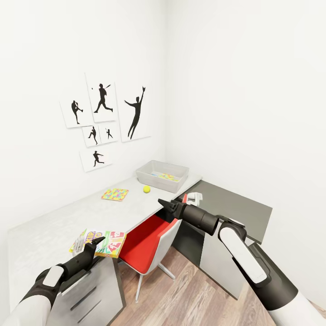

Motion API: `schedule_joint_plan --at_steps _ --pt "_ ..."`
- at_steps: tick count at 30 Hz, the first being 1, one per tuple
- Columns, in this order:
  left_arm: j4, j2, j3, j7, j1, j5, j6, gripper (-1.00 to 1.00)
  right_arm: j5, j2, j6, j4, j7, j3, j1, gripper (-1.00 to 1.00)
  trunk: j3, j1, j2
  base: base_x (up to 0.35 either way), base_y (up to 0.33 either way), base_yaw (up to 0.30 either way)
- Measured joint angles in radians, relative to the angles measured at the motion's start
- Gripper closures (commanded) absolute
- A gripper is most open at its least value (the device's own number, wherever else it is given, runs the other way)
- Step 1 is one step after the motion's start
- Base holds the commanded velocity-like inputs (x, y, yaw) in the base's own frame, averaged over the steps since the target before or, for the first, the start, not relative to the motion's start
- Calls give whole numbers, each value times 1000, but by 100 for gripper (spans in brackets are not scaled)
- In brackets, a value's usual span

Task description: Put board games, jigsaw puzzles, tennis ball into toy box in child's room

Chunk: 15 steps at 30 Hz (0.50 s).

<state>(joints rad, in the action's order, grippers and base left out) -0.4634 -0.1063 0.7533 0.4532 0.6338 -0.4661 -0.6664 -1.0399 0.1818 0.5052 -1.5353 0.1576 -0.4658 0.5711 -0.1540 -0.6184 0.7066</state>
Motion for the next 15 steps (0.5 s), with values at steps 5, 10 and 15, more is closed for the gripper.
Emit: schedule_joint_plan --at_steps 5,10,15 --pt "0 0 0 0 0 0 0 -100 0 0 0 0 0 0 0 -100 -16 -19 35 0 0 0" --pt "0 0 0 0 0 0 0 -100 0 0 0 0 0 0 0 -100 -31 -38 70 0 0 0" --pt "0 0 0 0 0 0 1 -100 0 0 0 0 0 0 0 -100 -47 -57 105 0 0 0"
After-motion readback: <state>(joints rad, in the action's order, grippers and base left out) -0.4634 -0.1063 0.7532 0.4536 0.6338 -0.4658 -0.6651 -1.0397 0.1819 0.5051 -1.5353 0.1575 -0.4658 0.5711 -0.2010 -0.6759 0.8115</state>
